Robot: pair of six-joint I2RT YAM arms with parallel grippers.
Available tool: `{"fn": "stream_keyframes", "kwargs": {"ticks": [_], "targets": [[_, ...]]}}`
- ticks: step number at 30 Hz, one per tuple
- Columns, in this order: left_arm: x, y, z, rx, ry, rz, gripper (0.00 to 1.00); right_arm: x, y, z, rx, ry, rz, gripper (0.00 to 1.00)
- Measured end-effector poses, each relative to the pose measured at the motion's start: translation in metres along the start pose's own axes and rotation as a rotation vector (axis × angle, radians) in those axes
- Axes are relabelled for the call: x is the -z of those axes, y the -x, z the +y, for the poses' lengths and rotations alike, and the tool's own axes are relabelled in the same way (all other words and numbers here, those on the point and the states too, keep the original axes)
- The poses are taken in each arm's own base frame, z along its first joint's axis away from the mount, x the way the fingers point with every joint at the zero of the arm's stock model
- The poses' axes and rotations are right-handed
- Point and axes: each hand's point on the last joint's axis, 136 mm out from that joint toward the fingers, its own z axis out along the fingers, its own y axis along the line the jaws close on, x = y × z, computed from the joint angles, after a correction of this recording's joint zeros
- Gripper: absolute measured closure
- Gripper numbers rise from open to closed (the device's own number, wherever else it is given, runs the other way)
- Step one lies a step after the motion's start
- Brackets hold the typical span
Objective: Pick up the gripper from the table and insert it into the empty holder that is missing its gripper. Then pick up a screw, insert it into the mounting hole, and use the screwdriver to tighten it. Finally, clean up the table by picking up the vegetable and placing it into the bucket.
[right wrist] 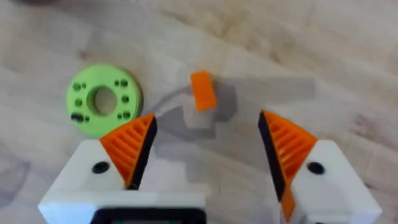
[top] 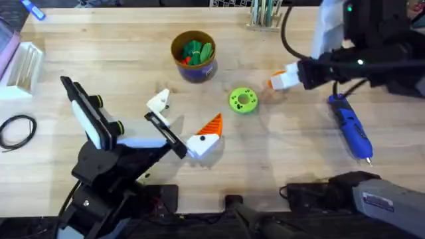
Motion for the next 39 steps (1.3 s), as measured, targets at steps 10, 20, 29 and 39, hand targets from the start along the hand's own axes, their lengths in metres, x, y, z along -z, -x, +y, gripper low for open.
{"fn": "stream_keyframes", "kwargs": {"ticks": [10,20,29,39], "targets": [[0.000,0.000,0.000,0.003,-0.002,0.000,0.046,-0.039,-0.006,-0.002,-0.005,0.009,0.078,0.093],[0.000,0.000,0.000,0.003,-0.002,0.000,0.047,-0.046,-0.006,-0.003,-0.004,0.011,0.084,0.496],[0.000,0.000,0.000,0.004,-0.002,0.000,0.046,-0.045,-0.006,-0.003,-0.009,0.008,0.088,0.986],[0.000,0.000,0.000,0.004,-0.002,0.000,0.047,0.033,-0.019,0.014,-0.065,0.056,0.043,0.989]]}}
